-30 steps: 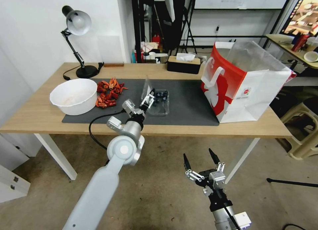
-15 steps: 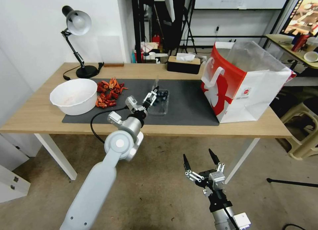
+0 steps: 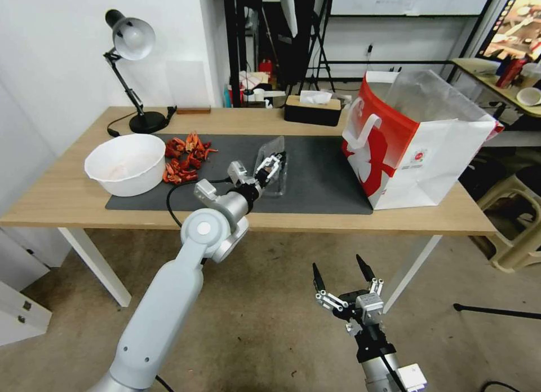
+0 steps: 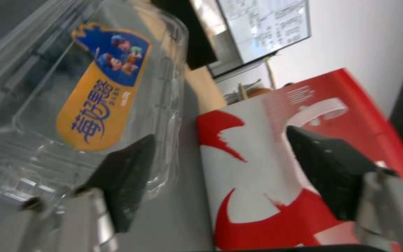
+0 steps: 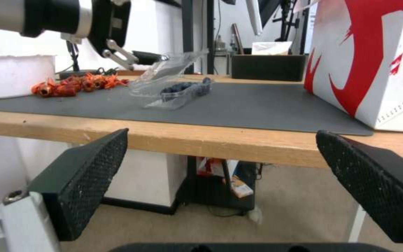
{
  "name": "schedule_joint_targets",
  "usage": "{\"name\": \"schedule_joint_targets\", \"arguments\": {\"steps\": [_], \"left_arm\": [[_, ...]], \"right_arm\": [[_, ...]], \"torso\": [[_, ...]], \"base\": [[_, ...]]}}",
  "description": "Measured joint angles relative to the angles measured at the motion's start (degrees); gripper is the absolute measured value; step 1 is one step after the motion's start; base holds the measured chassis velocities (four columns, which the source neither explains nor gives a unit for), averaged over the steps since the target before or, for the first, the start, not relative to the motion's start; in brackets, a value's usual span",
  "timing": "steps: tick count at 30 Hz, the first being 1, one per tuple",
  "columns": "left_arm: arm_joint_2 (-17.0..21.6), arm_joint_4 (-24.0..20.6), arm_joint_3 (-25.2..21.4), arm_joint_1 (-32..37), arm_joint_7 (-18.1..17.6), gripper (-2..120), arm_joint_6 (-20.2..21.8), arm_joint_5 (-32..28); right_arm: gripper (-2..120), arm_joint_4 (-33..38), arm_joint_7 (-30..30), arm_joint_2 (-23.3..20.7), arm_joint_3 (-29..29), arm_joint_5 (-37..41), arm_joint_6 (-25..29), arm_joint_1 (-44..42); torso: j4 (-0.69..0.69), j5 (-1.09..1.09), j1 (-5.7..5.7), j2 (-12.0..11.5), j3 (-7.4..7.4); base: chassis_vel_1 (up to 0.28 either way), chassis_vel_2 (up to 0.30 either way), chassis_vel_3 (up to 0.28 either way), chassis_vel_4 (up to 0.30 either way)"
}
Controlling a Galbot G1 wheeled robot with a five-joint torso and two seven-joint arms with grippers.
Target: Close the takeout container lid, then place the container into the takeout bag.
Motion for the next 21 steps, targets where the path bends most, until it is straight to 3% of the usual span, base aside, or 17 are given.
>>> {"name": "schedule_joint_targets", "arguments": {"steps": [3,8,11,15,18,21], "left_arm": [[-0.5,1.1,1.2,-1.0,-3.0,55,0.0,0.5],[-0.5,1.8,2.3,-1.4,-4.7,42,-0.1,1.7],[-0.5,2.3,3.1,-1.8,-6.4,25,-0.1,3.2],[-0.5,2.6,3.5,-1.9,-7.3,16,-0.1,3.8],[-0.4,3.0,3.7,-2.0,-8.4,1,0.3,4.4],[-0.4,3.2,3.7,-1.9,-8.6,0,0.4,4.6]], "right_arm": [[100,0.0,0.0,0.0,0.0,-0.1,0.1,-0.1],[100,0.0,0.0,0.0,0.0,0.0,0.1,-0.1],[100,0.1,-0.4,0.0,0.0,0.4,0.1,0.0],[100,0.5,-0.8,-0.2,0.1,1.2,0.0,0.2],[100,1.8,-2.6,-0.9,0.6,5.8,-1.2,1.0],[100,3.1,-4.3,-1.7,1.5,10.2,-2.3,1.8]], "torso": [[0.0,0.0,0.0,0.0,0.0],[0.0,0.0,0.0,0.0,0.0],[0.0,0.0,0.0,0.0,0.0],[0.0,0.0,0.0,0.0,0.0],[0.0,0.0,0.0,0.0,0.0],[0.0,0.0,0.0,0.0,0.0]], "base": [[0.0,0.0,0.0,0.0],[0.0,0.0,0.0,0.0],[0.0,0.0,0.0,0.0],[0.0,0.0,0.0,0.0],[0.0,0.0,0.0,0.0],[0.0,0.0,0.0,0.0]]}}
